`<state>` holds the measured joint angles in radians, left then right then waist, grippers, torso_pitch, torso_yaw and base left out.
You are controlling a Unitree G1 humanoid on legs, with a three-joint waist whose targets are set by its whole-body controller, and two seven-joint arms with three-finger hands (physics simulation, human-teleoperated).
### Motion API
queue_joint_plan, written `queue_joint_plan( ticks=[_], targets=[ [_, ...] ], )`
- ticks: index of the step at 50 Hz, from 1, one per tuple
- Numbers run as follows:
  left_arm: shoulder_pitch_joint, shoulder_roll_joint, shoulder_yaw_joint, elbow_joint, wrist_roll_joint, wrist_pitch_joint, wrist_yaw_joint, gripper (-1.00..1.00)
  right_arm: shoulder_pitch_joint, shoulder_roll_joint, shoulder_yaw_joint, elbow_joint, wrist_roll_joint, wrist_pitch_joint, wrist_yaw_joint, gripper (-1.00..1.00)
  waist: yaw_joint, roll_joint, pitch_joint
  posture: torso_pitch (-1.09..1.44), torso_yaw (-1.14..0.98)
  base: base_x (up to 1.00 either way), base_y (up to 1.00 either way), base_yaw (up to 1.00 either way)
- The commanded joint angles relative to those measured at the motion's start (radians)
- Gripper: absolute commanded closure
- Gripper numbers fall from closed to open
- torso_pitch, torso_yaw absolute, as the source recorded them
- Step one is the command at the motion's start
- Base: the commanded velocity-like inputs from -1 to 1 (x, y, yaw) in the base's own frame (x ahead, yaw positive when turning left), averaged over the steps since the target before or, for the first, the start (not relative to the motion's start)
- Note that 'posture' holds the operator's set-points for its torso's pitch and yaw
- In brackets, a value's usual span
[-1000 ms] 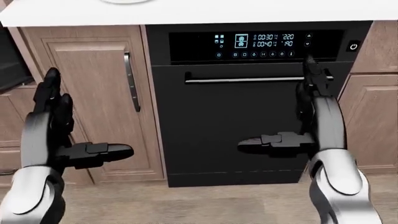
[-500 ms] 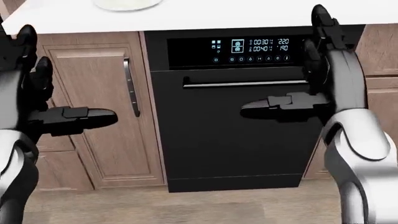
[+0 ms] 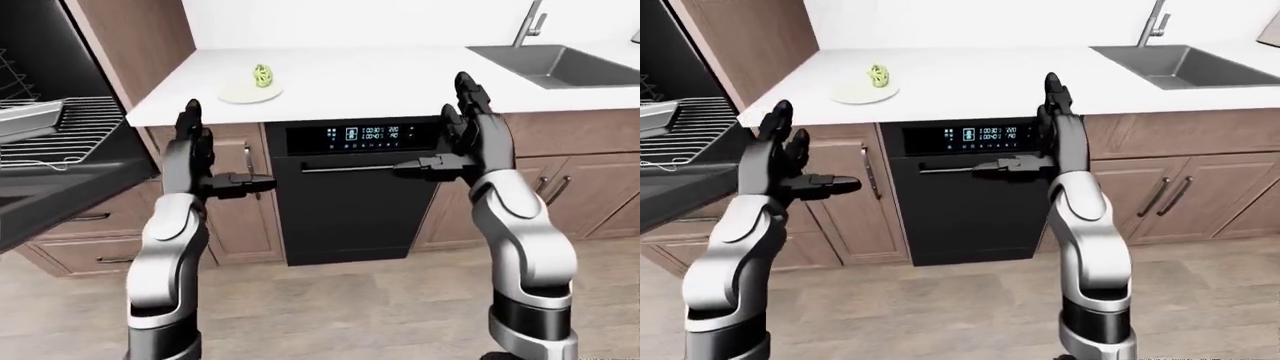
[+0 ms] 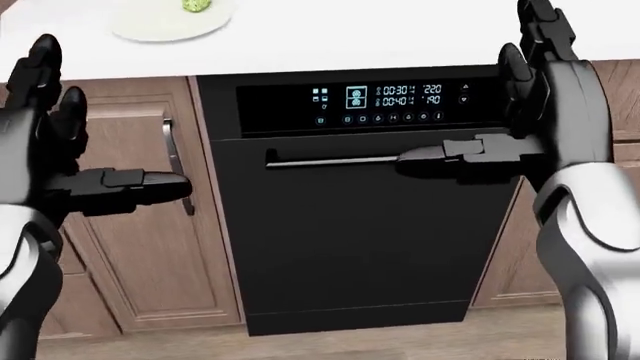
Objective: Place the broccoli on the rack of the oven.
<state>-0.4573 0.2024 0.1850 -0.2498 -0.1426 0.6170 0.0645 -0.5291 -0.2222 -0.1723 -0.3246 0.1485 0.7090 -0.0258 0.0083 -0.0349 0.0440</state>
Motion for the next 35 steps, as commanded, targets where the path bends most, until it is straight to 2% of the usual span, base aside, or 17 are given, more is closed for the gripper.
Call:
queue_joint_plan(
  ticks=[1, 3, 5, 9, 11, 13, 14, 15, 16, 19, 23, 25, 26, 27, 28, 31, 35],
  targets=[
    [-0.028, 0.014, 0.006, -0.028, -0.001, -0.027, -0.003, -1.0, -0.028, -0.004, -0.005, -0.032, -0.002, -0.014, -0.004, -1.0, 0.004, -0.018, -0.019, 0.0, 0.0, 0.32, 0.0, 0.0],
    [-0.029, 0.015, 0.007, -0.028, -0.002, -0.025, -0.003, -1.0, -0.025, -0.004, -0.005, -0.029, -0.003, -0.019, -0.004, -1.0, -0.007, -0.018, -0.019, 0.0, 0.0, 0.32, 0.0, 0.0],
    [-0.029, 0.016, 0.008, -0.039, -0.003, -0.015, -0.001, -1.0, -0.022, -0.002, -0.003, -0.023, -0.004, -0.028, -0.001, -1.0, -0.009, -0.002, -0.021, 0.0, 0.0, 0.32, 0.0, 0.0],
    [-0.029, 0.015, 0.009, -0.049, -0.005, -0.007, 0.002, -1.0, -0.021, -0.001, -0.004, -0.032, -0.003, -0.018, -0.003, -1.0, -0.018, 0.037, -0.009, 0.0, 0.0, 0.32, 0.0, 0.0],
    [-0.029, 0.015, 0.009, -0.051, -0.006, -0.006, 0.002, -1.0, -0.021, -0.002, -0.005, -0.027, -0.004, -0.023, -0.002, -1.0, -0.024, 0.074, -0.016, 0.0, 0.0, 0.32, 0.01, 0.0],
    [-0.027, 0.015, 0.007, -0.043, -0.005, -0.014, 0.001, -1.0, -0.023, -0.003, -0.007, -0.034, -0.002, -0.014, -0.004, -1.0, -0.024, 0.136, -0.042, 0.0, 0.0, 0.32, 0.06, 0.0],
    [-0.028, 0.014, 0.007, -0.05, -0.006, -0.007, 0.002, -1.0, -0.023, -0.003, -0.006, -0.032, -0.003, -0.016, -0.004, -1.0, -0.013, 0.089, -0.031, 0.0, 0.0, 0.31, 0.08, 0.0],
    [-0.028, 0.014, 0.007, -0.045, -0.005, -0.013, 0.001, -1.0, -0.021, -0.002, -0.004, -0.031, -0.003, -0.019, -0.004, -1.0, -0.016, 0.109, -0.025, 0.0, 0.0, 0.31, 0.08, 0.0],
    [-0.028, 0.015, 0.007, -0.042, -0.005, -0.016, 0.001, -1.0, -0.02, -0.001, -0.004, -0.027, -0.004, -0.024, -0.003, -1.0, -0.009, 0.106, -0.023, 0.0, 0.0, 0.32, 0.08, 0.0],
    [-0.03, 0.014, 0.007, -0.032, -0.004, -0.023, 0.001, -1.0, -0.021, -0.001, -0.003, -0.03, -0.004, -0.021, -0.002, -1.0, -0.002, 0.081, -0.027, 0.0, 0.0, 0.31, 0.08, 0.0],
    [-0.031, 0.015, 0.006, -0.042, -0.005, -0.013, 0.002, -1.0, -0.022, 0.0, -0.002, -0.038, -0.004, -0.012, -0.003, -1.0, 0.008, 0.034, -0.022, 0.0, 0.0, 0.27, 0.08, 0.0],
    [-0.03, 0.015, 0.007, -0.047, -0.006, -0.008, 0.003, -1.0, -0.021, 0.0, -0.002, -0.042, -0.005, -0.011, -0.003, -1.0, 0.012, -0.012, -0.033, 0.0, 0.0, 0.23, 0.1, 0.0],
    [-0.028, 0.015, 0.006, -0.046, -0.005, -0.01, 0.002, -1.0, -0.02, 0.0, -0.002, -0.042, -0.005, -0.011, -0.003, -1.0, 0.006, -0.052, -0.046, 0.0, 0.0, 0.2, 0.12, 0.0],
    [-0.029, 0.015, 0.006, -0.046, -0.005, -0.01, 0.002, -1.0, -0.019, 0.001, -0.001, -0.041, -0.006, -0.012, -0.002, -1.0, -0.002, -0.006, -0.034, 0.0, 0.0, 0.18, 0.14, 0.0],
    [-0.03, 0.014, 0.006, -0.039, -0.004, -0.016, 0.001, -1.0, -0.02, 0.001, 0.0, -0.039, -0.006, -0.014, -0.002, -1.0, 0.005, -0.032, -0.034, 0.0, 0.0, 0.17, 0.15, 0.0],
    [-0.029, 0.014, 0.004, -0.038, -0.004, -0.017, 0.0, -1.0, -0.022, 0.002, 0.001, -0.034, -0.007, -0.017, -0.001, -1.0, -0.008, -0.019, -0.046, 0.0, 0.0, 0.16, 0.16, 0.0],
    [-0.029, 0.014, 0.005, -0.041, -0.004, -0.017, 0.0, -1.0, -0.024, 0.002, -0.002, -0.046, -0.005, -0.005, -0.003, -1.0, -0.013, 0.014, -0.031, 0.0, 0.0, 0.16, 0.21, 0.0]
  ],
)
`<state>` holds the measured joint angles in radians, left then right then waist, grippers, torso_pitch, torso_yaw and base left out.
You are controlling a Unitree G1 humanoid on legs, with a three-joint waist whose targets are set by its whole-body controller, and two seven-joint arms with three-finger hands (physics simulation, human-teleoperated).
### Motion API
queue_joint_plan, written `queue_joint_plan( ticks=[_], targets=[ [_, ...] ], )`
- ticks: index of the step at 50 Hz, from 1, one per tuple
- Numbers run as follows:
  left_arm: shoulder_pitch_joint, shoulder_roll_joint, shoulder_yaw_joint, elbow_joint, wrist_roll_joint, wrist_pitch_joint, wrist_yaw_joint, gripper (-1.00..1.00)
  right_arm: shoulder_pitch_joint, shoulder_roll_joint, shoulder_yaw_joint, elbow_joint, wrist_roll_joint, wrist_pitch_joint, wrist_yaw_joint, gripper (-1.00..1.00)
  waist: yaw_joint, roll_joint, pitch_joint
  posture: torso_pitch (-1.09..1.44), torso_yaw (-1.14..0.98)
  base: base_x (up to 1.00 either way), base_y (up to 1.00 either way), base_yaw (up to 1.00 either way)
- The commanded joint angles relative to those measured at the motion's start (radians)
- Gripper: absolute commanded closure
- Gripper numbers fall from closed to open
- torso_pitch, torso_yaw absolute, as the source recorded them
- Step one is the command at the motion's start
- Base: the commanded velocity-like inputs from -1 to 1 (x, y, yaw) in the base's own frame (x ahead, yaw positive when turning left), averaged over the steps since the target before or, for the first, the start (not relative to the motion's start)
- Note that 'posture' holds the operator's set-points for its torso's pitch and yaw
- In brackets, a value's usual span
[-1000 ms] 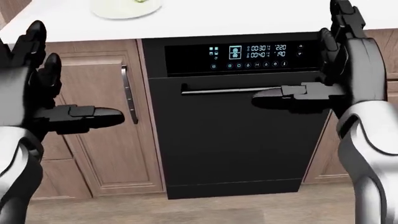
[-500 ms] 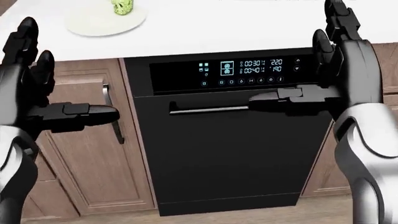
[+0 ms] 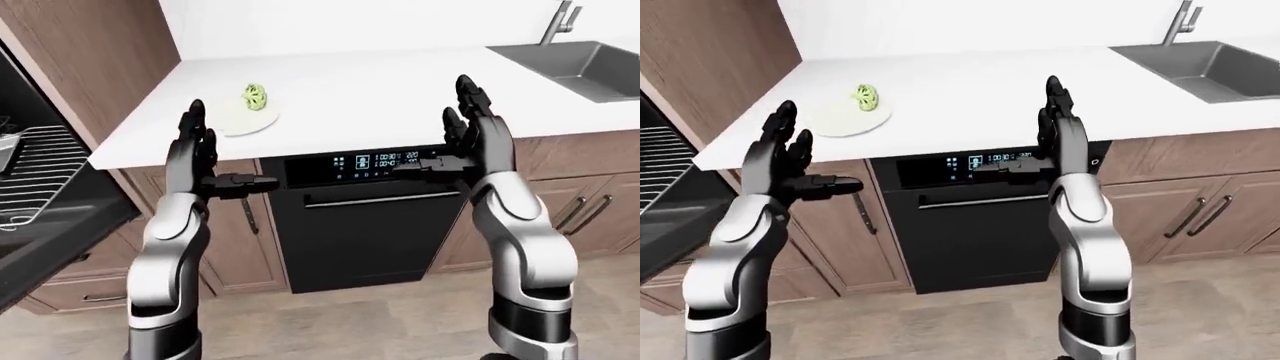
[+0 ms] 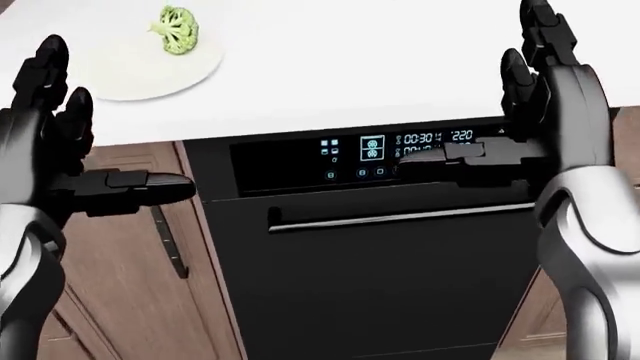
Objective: Place the broccoli on the rack of the oven.
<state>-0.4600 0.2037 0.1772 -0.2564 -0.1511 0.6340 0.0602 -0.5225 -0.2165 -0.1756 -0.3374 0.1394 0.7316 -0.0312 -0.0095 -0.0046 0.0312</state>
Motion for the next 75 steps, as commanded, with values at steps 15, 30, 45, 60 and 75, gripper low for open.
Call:
queue_joint_plan(
  ticks=[15, 30, 45, 60, 75],
  targets=[
    [-0.036, 0.015, 0.015, -0.062, 0.0, -0.005, 0.009, -1.0, -0.037, -0.007, 0.001, -0.052, 0.01, -0.011, -0.002, -1.0, 0.016, -0.008, -0.008, 0.0, 0.0, 0.15, 0.29, 0.0],
    [-0.032, 0.014, 0.014, -0.066, 0.0, -0.007, 0.008, -1.0, -0.033, -0.003, 0.005, -0.066, 0.008, -0.003, -0.001, -1.0, -0.007, 0.047, -0.024, 0.0, 0.0, 0.12, 0.39, 0.0],
    [-0.034, 0.009, 0.008, -0.061, 0.006, -0.009, 0.009, -1.0, -0.035, -0.004, 0.004, -0.056, 0.005, -0.008, 0.005, -1.0, 0.015, -0.045, -0.018, 0.0, 0.0, 0.11, 0.4, 0.0],
    [-0.033, 0.007, 0.006, -0.065, 0.008, -0.007, 0.007, -1.0, -0.031, -0.003, 0.007, -0.056, 0.001, -0.012, 0.009, -1.0, 0.001, 0.076, -0.025, 0.0, 0.0, 0.11, 0.33, 0.0],
    [-0.032, 0.007, 0.007, -0.054, 0.01, -0.018, 0.003, -1.0, -0.038, 0.001, 0.003, -0.057, 0.003, -0.005, 0.003, -1.0, 0.024, 0.001, -0.015, 0.0, 0.0, 0.14, 0.0, 0.0]
  ],
)
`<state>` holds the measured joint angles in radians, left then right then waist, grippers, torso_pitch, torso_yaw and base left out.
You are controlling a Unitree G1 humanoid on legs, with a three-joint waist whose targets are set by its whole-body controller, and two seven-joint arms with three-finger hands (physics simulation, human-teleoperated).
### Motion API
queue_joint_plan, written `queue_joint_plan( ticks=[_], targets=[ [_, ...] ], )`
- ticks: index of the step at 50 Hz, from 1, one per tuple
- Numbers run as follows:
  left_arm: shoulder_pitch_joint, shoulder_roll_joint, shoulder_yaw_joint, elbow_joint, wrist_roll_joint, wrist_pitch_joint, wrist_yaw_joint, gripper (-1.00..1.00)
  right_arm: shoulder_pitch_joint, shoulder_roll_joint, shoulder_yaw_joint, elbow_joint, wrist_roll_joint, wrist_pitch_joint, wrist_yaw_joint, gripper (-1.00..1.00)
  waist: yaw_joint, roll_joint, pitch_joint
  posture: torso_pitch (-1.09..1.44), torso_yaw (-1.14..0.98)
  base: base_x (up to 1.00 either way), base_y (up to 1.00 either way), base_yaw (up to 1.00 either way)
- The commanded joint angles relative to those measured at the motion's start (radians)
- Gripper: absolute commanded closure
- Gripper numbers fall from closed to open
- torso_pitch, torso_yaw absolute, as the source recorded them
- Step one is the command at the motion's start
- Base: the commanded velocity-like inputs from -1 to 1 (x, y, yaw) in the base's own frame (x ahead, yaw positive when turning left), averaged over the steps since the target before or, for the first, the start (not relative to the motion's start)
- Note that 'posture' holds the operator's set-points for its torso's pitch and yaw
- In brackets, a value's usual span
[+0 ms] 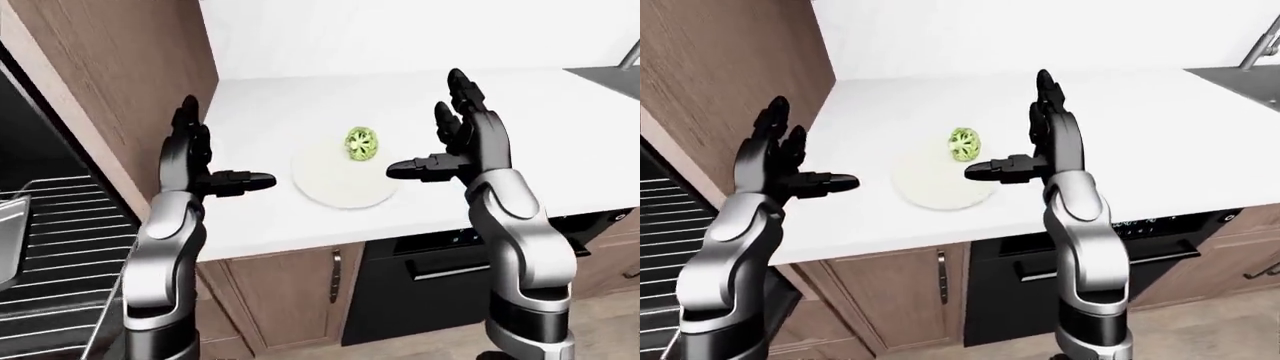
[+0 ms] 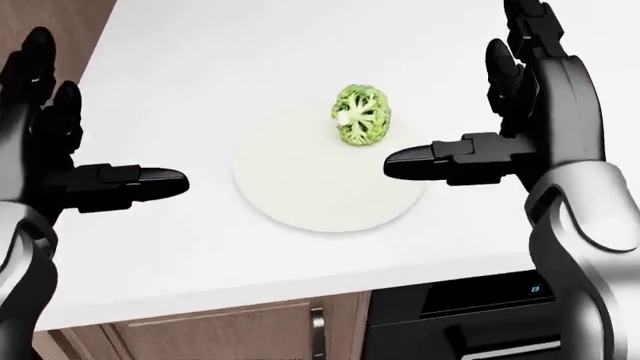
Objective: Place the broccoli on the rack of the oven.
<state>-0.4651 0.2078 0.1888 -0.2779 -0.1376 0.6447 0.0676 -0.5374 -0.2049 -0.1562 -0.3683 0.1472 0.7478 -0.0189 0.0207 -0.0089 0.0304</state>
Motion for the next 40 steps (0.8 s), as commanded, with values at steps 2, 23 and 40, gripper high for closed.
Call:
queue_joint_plan(
  ticks=[2, 23, 40],
  targets=[
    [-0.027, 0.002, -0.006, -0.036, -0.004, -0.026, -0.004, -1.0, -0.022, -0.011, -0.015, -0.017, -0.006, -0.03, -0.01, -1.0, 0.003, -0.014, -0.016, 0.0, 0.0, 0.0, 0.0, 0.0],
    [-0.03, 0.002, -0.006, -0.046, -0.003, -0.017, -0.005, -1.0, -0.022, -0.01, -0.011, -0.024, -0.003, -0.027, -0.007, -1.0, -0.021, 0.026, -0.014, 0.0, 0.0, 0.03, 0.0, 0.0],
    [-0.03, 0.0, -0.008, -0.048, -0.004, -0.017, -0.005, -1.0, -0.023, -0.008, -0.011, -0.027, -0.001, -0.021, -0.007, -1.0, -0.024, -0.028, -0.001, 0.0, 0.0, 0.11, 0.0, 0.0]
  ],
)
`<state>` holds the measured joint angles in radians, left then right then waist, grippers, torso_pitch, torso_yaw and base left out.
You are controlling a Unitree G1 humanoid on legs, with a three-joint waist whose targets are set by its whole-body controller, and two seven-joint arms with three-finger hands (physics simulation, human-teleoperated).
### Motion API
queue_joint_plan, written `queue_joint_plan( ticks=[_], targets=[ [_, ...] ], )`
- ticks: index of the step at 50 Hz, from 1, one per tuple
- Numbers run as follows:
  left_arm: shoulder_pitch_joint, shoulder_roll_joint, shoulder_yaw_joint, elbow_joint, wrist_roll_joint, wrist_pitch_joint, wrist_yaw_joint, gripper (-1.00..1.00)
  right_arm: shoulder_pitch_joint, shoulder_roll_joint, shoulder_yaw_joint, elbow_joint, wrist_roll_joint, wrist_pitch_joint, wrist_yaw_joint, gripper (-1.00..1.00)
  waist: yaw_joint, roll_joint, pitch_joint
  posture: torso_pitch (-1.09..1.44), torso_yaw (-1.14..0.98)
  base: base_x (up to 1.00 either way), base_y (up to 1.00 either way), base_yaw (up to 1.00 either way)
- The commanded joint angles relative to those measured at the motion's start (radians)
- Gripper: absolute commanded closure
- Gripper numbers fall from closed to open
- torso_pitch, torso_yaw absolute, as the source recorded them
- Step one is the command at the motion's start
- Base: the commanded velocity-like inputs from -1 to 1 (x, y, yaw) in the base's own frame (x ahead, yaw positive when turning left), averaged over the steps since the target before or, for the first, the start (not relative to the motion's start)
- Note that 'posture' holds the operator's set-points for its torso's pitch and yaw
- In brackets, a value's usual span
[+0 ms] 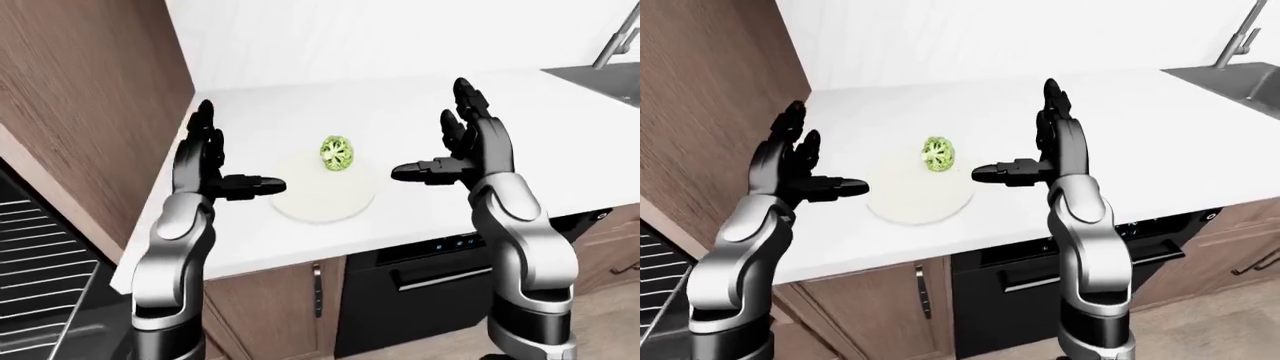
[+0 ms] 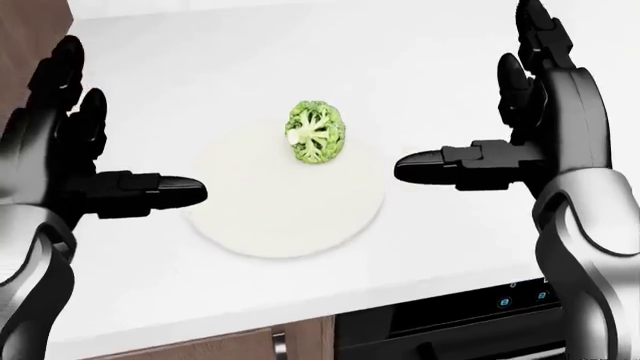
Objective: Place the broccoli on the rack of the oven.
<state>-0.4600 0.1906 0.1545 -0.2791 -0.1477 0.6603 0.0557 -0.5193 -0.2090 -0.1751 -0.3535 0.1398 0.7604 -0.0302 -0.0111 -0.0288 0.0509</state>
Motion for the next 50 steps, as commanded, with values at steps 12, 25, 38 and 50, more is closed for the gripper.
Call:
queue_joint_plan(
  ticks=[12, 25, 38, 50],
  targets=[
    [-0.037, 0.017, 0.026, -0.032, 0.005, -0.045, 0.007, -1.0, -0.04, -0.005, 0.008, -0.031, 0.006, -0.047, 0.005, -1.0, 0.005, 0.058, -0.035, 0.0, 0.0, 0.11, 0.0, 0.0],
    [-0.034, 0.017, 0.027, -0.057, 0.0, -0.027, 0.008, -1.0, -0.035, -0.001, 0.011, -0.045, 0.005, -0.04, 0.007, -1.0, 0.014, 0.027, -0.047, 0.0, 0.0, 0.01, 0.0, 0.0],
    [-0.039, 0.018, 0.026, -0.059, 0.001, -0.026, 0.008, -1.0, -0.071, 0.004, 0.022, -0.035, 0.005, -0.008, -0.005, -1.0, 0.014, 0.029, -0.05, 0.0, 0.0, 0.0, 0.0, 0.0],
    [-0.043, 0.023, 0.031, -0.063, -0.006, -0.02, 0.013, -1.0, -0.188, 0.014, 0.051, 0.13, -0.015, -0.044, -0.004, -1.0, 0.012, 0.032, -0.046, 0.0, 0.0, 0.0, 0.0, 0.0]
  ],
)
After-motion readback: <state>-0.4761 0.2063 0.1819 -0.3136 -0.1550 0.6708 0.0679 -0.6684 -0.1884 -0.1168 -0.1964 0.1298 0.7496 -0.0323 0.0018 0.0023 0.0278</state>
